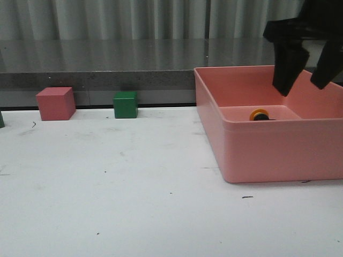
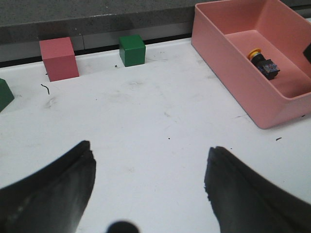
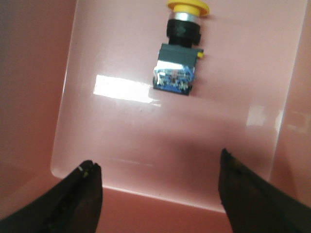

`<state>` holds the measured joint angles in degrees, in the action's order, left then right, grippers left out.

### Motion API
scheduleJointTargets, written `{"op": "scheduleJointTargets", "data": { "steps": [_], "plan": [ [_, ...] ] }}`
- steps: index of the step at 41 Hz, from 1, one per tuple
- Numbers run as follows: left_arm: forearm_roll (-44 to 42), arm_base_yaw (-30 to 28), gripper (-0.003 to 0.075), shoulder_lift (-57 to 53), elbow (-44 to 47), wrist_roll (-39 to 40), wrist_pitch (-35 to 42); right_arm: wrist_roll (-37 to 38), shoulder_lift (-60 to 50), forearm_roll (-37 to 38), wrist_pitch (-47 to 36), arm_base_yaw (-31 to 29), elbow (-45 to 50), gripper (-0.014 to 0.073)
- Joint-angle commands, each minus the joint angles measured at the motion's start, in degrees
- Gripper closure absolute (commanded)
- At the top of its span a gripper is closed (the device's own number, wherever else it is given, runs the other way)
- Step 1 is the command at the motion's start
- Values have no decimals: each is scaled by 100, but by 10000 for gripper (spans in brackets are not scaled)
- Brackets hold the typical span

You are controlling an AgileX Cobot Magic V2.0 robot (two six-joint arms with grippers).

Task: Place and stand button with both arms
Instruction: 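Lower the right gripper into the pink bin and grasp the yellow button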

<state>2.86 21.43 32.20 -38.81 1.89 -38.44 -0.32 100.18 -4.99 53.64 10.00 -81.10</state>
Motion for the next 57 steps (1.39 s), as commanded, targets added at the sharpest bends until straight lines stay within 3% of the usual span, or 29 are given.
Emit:
{"op": "scheduleJointTargets", "data": {
  "steps": [1, 9, 28, 43, 57],
  "plan": [
    [59, 43, 246, 52, -165, 10, 387, 256, 252, 106, -3, -28, -601, 65],
    [59, 43, 246, 52, -165, 10, 387, 657, 1096, 135, 109, -130, -1292, 65],
    [59, 43, 246, 52, -165, 10, 387, 730, 2152, 124, 171, -143, -2164, 68],
    [59, 43, 246, 52, -165, 10, 398, 730, 2373, -24, 669, -143, -2615, 351],
    [59, 43, 247, 52, -165, 10, 398, 724, 2171, -58, 1531, -22, -3208, 363]
  ]
}}
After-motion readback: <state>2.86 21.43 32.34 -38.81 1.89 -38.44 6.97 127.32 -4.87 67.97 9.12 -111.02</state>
